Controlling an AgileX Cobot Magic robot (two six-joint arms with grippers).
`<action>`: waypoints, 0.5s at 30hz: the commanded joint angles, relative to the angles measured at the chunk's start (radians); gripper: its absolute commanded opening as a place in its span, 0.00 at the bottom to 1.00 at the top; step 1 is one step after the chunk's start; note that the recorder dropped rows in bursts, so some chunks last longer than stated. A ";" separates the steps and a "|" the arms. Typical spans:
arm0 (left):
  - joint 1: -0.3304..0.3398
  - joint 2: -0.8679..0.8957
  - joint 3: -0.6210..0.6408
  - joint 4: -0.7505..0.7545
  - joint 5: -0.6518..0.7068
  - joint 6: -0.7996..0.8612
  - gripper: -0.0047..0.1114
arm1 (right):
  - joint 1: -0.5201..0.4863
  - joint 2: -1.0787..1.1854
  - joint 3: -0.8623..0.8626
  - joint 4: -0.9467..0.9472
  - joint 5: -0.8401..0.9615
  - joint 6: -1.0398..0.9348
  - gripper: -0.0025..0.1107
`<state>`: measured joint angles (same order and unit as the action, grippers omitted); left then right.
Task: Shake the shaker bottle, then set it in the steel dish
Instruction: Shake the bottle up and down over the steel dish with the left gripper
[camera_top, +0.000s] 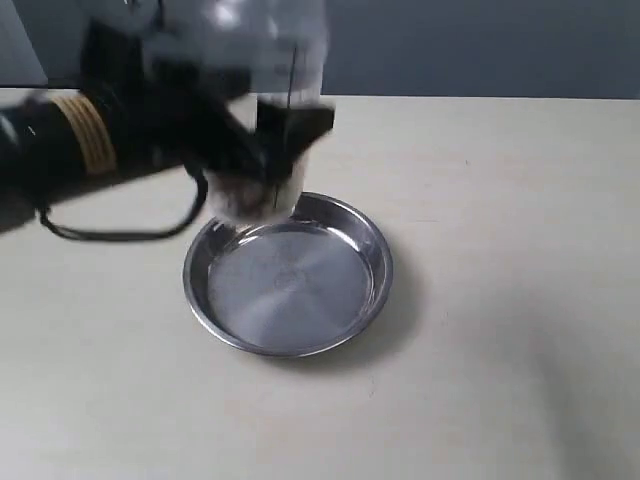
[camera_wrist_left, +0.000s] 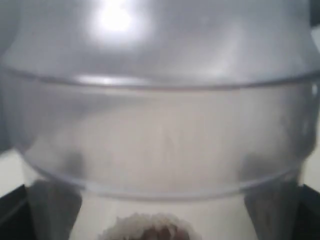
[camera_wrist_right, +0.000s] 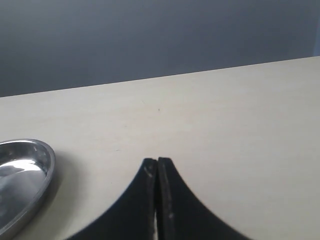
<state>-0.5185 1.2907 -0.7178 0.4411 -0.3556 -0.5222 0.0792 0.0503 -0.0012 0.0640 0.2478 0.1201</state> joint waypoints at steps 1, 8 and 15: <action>-0.002 0.160 0.127 -0.085 -0.047 0.014 0.04 | 0.002 0.002 0.001 -0.003 -0.014 -0.004 0.01; -0.002 -0.001 -0.019 -0.093 -0.065 0.092 0.04 | 0.002 0.002 0.001 -0.003 -0.014 -0.004 0.01; 0.000 0.135 0.071 -0.089 -0.098 0.089 0.04 | 0.002 0.002 0.001 -0.003 -0.012 -0.004 0.01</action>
<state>-0.5167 1.4448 -0.6389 0.3466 -0.4100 -0.4403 0.0792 0.0503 -0.0012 0.0640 0.2478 0.1201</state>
